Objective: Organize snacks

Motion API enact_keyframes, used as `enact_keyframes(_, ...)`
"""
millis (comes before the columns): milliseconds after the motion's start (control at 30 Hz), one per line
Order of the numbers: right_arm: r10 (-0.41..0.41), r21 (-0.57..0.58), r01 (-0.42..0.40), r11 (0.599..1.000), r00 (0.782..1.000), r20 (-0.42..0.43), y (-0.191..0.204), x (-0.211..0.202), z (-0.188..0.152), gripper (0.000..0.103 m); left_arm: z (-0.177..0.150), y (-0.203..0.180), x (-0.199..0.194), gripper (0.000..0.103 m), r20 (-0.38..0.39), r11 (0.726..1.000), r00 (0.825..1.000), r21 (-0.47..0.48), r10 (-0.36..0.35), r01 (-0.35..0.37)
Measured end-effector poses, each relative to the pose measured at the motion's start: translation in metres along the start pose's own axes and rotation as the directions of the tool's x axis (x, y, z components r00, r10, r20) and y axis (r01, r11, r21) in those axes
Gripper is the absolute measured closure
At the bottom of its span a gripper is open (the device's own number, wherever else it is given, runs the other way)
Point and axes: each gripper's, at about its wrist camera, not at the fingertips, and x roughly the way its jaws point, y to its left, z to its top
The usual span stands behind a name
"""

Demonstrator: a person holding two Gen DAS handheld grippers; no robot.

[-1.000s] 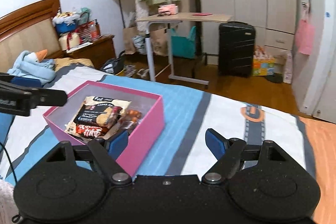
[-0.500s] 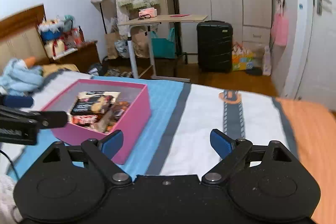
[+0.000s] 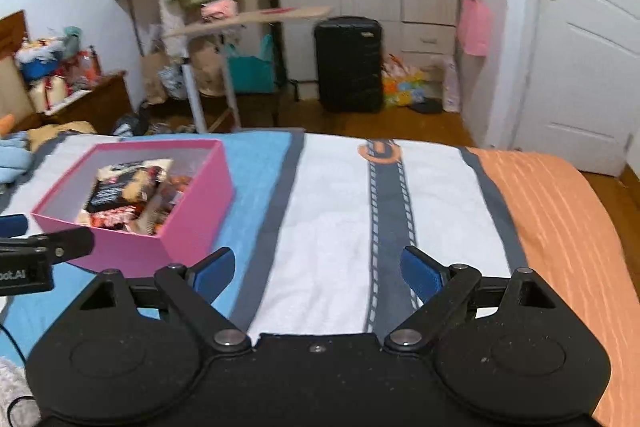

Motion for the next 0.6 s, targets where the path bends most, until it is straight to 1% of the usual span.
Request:
enact_keyframes(67, 0.002, 0.003, -0.002, 1.0, 1.0, -0.01, -0.001, 0.0, -0.002, 0.011, -0.001, -0.001, -0.001, 0.002, 0.009, 1.0, 1.0, 0.004, 0.007, -0.007)
enact_keyframes(233, -0.025, -0.012, 0.025, 1.0, 0.999, -0.024, 0.003, -0.004, -0.004, 0.011, -0.002, -0.005, -0.005, 0.002, 0.029, 0.999, 0.999, 0.021, 0.038, -0.039)
enact_keyframes(467, -0.064, -0.036, 0.063, 0.997, 0.998, -0.029, 0.005, -0.018, -0.008, 0.011, -0.003, -0.007, -0.01, 0.002, 0.027, 0.998, 0.999, 0.035, 0.043, -0.044)
enact_keyframes(600, -0.089, -0.054, 0.088, 0.995, 0.996, -0.015, 0.006, -0.026, -0.011, 0.011, -0.007, -0.011, -0.014, 0.002, 0.033, 0.997, 0.998, 0.055, 0.055, -0.057)
